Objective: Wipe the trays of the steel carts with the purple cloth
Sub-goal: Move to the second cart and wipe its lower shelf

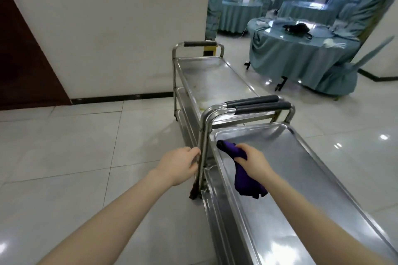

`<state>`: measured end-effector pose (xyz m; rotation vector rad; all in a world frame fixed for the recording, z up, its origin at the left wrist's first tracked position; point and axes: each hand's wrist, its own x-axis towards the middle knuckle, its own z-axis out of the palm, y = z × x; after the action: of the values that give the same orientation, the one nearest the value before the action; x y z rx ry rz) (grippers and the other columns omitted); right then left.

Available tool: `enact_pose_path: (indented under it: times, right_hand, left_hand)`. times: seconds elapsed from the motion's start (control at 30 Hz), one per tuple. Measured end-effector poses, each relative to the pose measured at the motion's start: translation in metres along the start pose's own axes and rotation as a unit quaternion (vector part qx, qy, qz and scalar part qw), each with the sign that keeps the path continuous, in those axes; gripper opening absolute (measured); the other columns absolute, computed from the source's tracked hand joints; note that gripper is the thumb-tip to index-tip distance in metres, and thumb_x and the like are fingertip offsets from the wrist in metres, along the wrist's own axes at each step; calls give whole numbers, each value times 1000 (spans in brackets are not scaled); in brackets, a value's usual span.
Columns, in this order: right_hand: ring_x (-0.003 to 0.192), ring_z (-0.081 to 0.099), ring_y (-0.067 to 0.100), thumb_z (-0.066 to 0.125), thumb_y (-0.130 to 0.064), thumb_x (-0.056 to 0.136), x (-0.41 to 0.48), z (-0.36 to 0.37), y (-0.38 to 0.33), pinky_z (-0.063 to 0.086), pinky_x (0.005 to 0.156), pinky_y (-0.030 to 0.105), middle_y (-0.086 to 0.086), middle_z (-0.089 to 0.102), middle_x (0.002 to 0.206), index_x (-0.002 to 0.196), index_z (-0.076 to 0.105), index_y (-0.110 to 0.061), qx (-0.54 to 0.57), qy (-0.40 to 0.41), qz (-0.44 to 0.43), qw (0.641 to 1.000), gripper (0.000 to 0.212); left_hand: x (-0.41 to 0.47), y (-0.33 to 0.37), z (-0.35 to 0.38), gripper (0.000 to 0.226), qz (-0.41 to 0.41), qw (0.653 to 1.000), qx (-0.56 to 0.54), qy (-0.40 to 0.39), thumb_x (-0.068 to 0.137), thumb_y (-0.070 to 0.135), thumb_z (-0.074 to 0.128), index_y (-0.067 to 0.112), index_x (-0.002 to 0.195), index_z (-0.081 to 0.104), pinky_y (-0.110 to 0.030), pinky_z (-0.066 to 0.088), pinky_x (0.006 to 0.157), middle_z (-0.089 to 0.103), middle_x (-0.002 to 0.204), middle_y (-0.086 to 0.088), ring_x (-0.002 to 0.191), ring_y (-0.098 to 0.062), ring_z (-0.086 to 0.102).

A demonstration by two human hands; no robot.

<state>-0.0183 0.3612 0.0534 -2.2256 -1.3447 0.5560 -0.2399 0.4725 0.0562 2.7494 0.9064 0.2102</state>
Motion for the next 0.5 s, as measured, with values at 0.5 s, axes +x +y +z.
enact_pose_path:
  times: [0.5]
  right_hand:
    - [110, 59, 25, 61, -19, 92, 51, -15, 25, 37, 81, 27, 4, 65, 121, 128, 59, -20, 27, 143, 221, 964, 36]
  left_hand:
    - [217, -40, 28, 37, 254, 962, 7, -96, 93, 32, 42, 27, 130, 47, -28, 39, 63, 61, 115, 6, 91, -15, 59]
